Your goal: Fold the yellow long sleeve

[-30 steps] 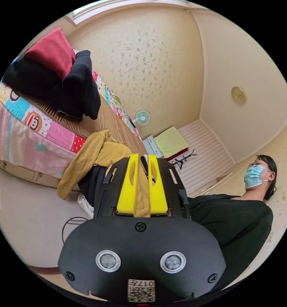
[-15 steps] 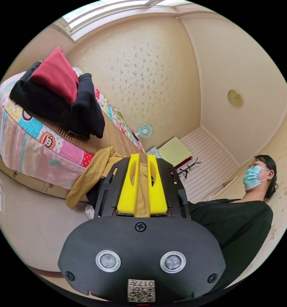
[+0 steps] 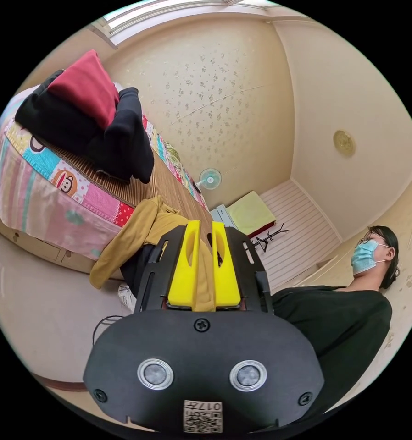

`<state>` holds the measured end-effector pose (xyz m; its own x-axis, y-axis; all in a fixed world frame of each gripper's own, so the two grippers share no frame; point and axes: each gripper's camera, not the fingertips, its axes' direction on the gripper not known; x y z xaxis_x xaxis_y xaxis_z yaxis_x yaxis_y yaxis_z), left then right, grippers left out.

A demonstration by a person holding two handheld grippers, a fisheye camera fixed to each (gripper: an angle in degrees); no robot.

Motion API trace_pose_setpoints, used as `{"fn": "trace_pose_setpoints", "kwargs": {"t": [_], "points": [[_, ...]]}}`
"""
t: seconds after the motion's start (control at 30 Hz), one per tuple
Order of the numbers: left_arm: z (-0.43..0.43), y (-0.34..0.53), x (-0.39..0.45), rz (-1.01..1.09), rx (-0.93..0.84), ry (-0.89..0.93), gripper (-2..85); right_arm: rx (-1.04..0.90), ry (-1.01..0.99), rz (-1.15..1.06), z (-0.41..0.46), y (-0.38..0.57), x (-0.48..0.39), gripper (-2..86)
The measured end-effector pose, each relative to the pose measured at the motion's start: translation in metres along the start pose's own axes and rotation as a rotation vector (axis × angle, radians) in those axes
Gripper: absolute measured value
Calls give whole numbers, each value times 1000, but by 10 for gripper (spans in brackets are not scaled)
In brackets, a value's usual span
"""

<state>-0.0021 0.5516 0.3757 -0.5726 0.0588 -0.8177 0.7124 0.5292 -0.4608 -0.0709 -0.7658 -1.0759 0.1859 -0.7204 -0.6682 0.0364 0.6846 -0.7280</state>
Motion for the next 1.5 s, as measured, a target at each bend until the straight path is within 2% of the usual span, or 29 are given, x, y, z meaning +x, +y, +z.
{"fn": "trace_pose_setpoints", "kwargs": {"t": [0.1,0.27,0.33,0.4,0.47,0.5,0.57,0.6,0.63,0.67,0.7,0.77,0.83,0.97,1.07,1.2,1.4,1.5], "points": [[3,-5,4,12,11,-1,51,-16,-111,145,15,14,60,114],[21,-14,6,20,-14,20,51,71,-635,508,54,6,111,107],[27,-17,6,19,-32,18,51,95,-692,579,61,1,111,77],[25,-17,7,23,-28,6,51,111,-563,601,48,-2,88,55],[19,-16,9,32,-15,-10,51,203,-188,345,4,-5,6,37],[16,-16,10,32,-11,-23,51,246,-111,235,-8,-2,-23,35],[14,-17,11,27,-17,-48,51,438,212,-290,-42,41,-163,31],[16,-18,12,31,-26,-60,51,483,291,-425,-42,60,-198,31],[22,-19,14,40,-39,-68,51,543,369,-660,-36,100,-254,32],[26,-20,15,45,-49,-71,52,542,353,-869,-23,140,-296,34],[36,-22,17,57,-73,-74,54,519,332,-964,-14,159,-312,35],[55,-24,18,70,-113,-81,65,311,286,-1253,39,228,-353,43],[80,-24,15,61,-164,-68,77,130,276,-1301,81,262,-355,50],[102,-20,9,49,-195,27,79,-168,122,-1204,133,292,-316,60],[103,-18,4,32,-224,36,79,-226,82,-1159,135,289,-298,66],[90,-17,-1,22,-210,2,79,-173,92,-1155,119,268,-308,81],[99,-14,-7,3,-189,19,80,-204,96,-1299,137,239,-377,125],[121,-15,-8,2,-239,59,81,-405,122,-1378,188,235,-407,130]]}}
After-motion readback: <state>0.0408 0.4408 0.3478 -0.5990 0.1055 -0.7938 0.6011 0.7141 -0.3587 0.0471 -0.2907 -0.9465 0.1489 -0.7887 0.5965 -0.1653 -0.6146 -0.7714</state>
